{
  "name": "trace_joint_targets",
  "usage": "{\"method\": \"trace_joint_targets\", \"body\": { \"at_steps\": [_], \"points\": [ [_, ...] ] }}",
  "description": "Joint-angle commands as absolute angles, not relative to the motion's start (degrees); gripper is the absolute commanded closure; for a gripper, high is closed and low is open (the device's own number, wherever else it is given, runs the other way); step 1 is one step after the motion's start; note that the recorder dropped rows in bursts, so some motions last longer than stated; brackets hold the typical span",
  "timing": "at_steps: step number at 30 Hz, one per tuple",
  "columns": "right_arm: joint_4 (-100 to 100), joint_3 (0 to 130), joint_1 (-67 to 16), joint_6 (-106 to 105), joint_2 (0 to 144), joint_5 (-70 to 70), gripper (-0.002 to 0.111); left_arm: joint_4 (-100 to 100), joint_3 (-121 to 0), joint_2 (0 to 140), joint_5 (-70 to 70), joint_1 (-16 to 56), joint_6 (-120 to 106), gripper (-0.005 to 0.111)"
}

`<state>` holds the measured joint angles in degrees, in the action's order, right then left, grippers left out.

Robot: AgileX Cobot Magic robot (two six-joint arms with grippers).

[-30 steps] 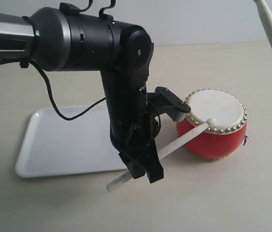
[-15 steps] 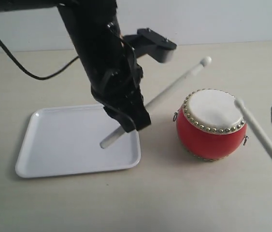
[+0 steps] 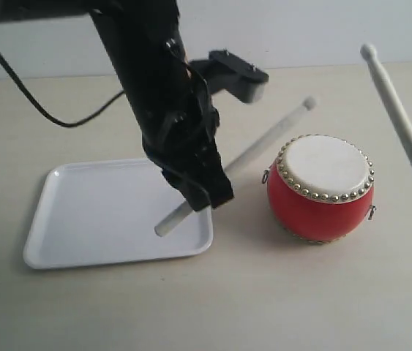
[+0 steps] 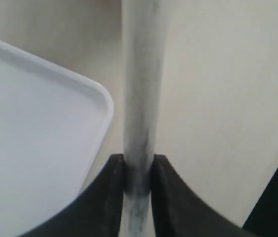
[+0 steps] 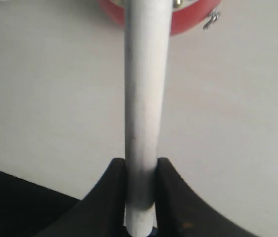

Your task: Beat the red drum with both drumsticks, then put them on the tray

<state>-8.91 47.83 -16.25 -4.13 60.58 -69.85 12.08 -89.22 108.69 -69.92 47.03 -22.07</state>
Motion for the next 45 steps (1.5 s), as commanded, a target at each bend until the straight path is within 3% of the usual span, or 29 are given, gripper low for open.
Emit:
{"method": "trace_joint_targets", "body": {
  "at_steps": [1, 6, 18, 25, 37, 45],
  "points": [
    [-8.99, 48.96, -15.98, -4.32, 56.56, -69.96, 0.108, 11.76, -89.45, 116.32, -69.96, 49.15, -22.34, 0.107],
    [-8.89, 48.96, -15.98, -4.32, 55.28, -69.96, 0.108, 10.76, -91.27, 121.29, -69.96, 49.03, -21.08, 0.107],
    [-7.85, 42.92, -15.98, -4.64, 64.98, -69.96, 0.108, 10.40, -93.07, 102.46, -69.96, 47.77, -20.95, 0.107],
    [-6.81, 37.86, -15.98, -5.87, 73.97, -69.96, 0.108, 10.65, -93.07, 100.66, -69.96, 47.77, -20.95, 0.107],
    [-7.67, 48.37, -15.98, -2.73, 52.67, -69.96, 0.108, 14.70, -92.54, 116.18, -69.96, 50.89, -20.95, 0.107],
    [-7.73, 48.37, -15.98, -2.87, 50.75, -69.96, 0.108, 13.03, -92.74, 122.52, -69.96, 50.89, -20.30, 0.107]
  ]
}}
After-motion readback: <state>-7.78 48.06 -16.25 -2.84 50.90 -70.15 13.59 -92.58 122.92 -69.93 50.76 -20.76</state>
